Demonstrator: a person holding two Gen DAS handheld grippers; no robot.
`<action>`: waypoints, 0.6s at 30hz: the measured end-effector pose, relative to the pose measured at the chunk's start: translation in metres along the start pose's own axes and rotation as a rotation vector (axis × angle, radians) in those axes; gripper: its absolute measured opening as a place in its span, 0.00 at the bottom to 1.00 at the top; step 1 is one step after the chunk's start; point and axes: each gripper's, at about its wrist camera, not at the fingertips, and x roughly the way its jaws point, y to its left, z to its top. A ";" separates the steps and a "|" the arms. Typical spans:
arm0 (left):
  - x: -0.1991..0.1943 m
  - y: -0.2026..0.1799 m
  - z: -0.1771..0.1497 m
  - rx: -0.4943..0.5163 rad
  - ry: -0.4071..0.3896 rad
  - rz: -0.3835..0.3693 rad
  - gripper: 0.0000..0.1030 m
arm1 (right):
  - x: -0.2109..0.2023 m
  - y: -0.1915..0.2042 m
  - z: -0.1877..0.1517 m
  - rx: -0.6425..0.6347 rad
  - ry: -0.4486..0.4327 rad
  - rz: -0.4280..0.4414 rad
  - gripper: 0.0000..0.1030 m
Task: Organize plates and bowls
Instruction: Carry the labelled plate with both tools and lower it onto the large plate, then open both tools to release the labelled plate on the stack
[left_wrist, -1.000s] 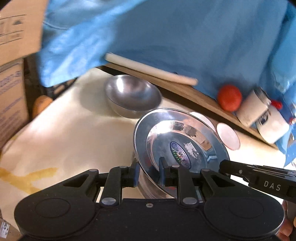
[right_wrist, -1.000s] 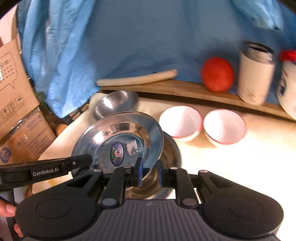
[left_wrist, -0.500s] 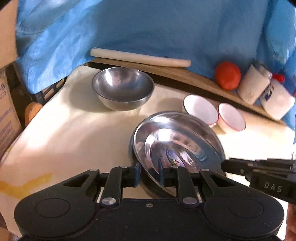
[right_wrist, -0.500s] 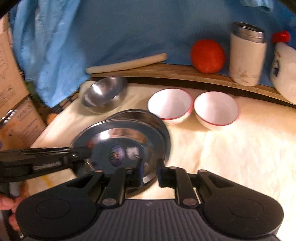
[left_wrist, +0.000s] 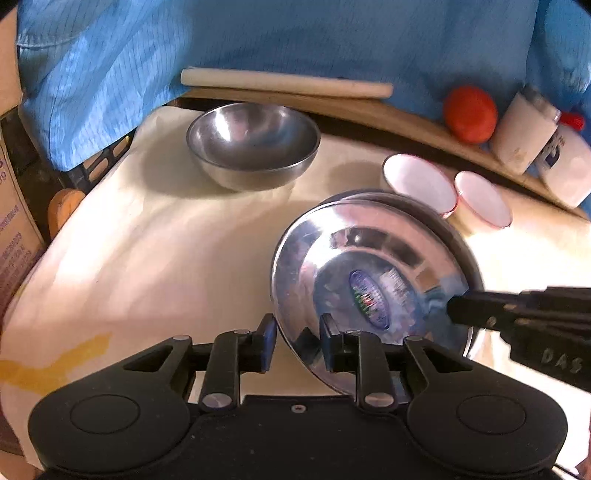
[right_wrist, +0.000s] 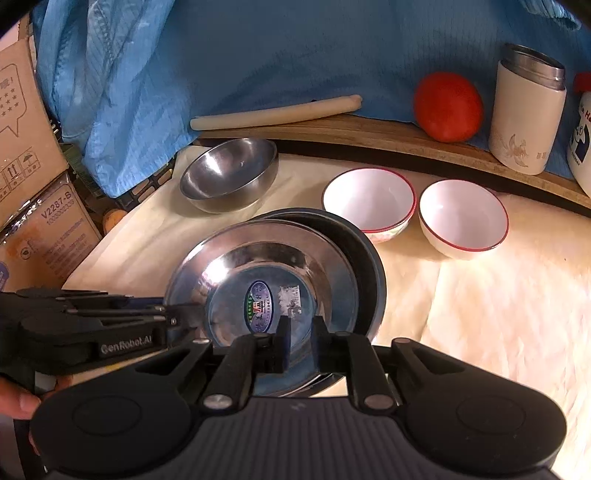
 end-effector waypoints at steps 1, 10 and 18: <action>-0.001 0.001 -0.001 0.000 -0.003 -0.001 0.32 | 0.000 0.000 0.000 0.001 0.000 -0.001 0.18; 0.000 0.009 0.001 -0.016 -0.018 -0.011 0.60 | 0.001 0.004 0.003 0.004 -0.013 0.001 0.36; 0.013 0.012 0.001 -0.034 -0.009 -0.039 0.59 | -0.004 0.001 0.002 0.015 -0.024 -0.034 0.44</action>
